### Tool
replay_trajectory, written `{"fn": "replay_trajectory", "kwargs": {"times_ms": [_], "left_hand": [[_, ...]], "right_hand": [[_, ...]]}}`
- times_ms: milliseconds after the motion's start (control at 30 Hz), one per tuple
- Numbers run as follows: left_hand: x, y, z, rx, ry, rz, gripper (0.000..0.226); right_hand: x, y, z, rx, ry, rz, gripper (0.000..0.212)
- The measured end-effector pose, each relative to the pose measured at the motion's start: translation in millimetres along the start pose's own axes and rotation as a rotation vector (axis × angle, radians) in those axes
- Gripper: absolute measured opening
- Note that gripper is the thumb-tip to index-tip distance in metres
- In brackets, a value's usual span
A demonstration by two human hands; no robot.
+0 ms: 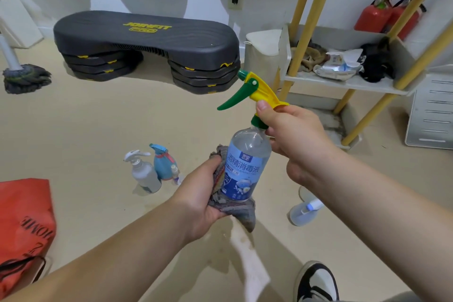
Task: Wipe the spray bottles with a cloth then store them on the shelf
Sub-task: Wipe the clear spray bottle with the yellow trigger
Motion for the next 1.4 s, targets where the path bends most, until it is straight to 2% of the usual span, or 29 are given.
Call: {"fn": "replay_trajectory", "kwargs": {"times_ms": [133,233,333,400,467,500,600,700,867,1033,1100,1200,1300,1400], "left_hand": [[-19,-12,14,-0.171,-0.211,-0.194,0.041],[-38,-4,10,-0.224,-0.345,-0.423,0.043],[-52,22,-12,-0.072,-0.472,-0.741,0.038],[-51,35,-27,0.04,-0.706,-0.956,0.036],[-45,39,-30,0.061,-0.918,-1.132,0.03],[-40,37,-28,0.067,-0.979,-1.164,0.033],[-25,25,-13,0.081,-1.087,-1.173,0.055],[-6,14,0,0.078,-1.237,-1.236,0.062],[-28,14,-11,0.043,-1.176,-1.092,0.068],[-49,25,-22,-0.067,-1.076,-1.148,0.037],[-55,29,-22,-0.091,-1.066,-1.168,0.032],[-66,35,-21,-0.074,-1.044,-1.189,0.025],[-76,33,-13,-0.002,-0.895,-1.008,0.012],[-86,34,-11,0.155,-0.792,-0.844,0.022]], "right_hand": [[3,5,-8,0.135,0.114,0.034,0.026],[4,8,-13,0.14,0.183,0.094,0.028],[2,8,-16,0.12,0.197,0.13,0.031],[1,8,-17,0.121,0.199,0.15,0.033],[-1,7,-18,0.134,0.193,0.154,0.037],[-1,7,-18,0.136,0.193,0.155,0.039],[-1,6,-15,0.102,0.181,0.169,0.039],[0,1,-10,0.043,0.166,0.206,0.033],[-1,5,-19,0.102,0.221,0.304,0.028],[7,16,-28,0.034,0.368,0.438,0.037],[10,19,-28,0.034,0.379,0.423,0.039],[14,24,-31,0.157,0.307,0.323,0.044],[18,20,-24,0.289,0.258,0.203,0.055],[16,8,-15,0.3,0.175,0.164,0.046]]}}
Point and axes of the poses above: each hand's wrist, its own y-axis away from the middle knuckle, its own z-axis out of the back of the hand, x = y × z, the point moved 5 cm from there along -y, towards the middle knuckle, and after that the axes turned 8 degrees about y, right-handed, at the moved point
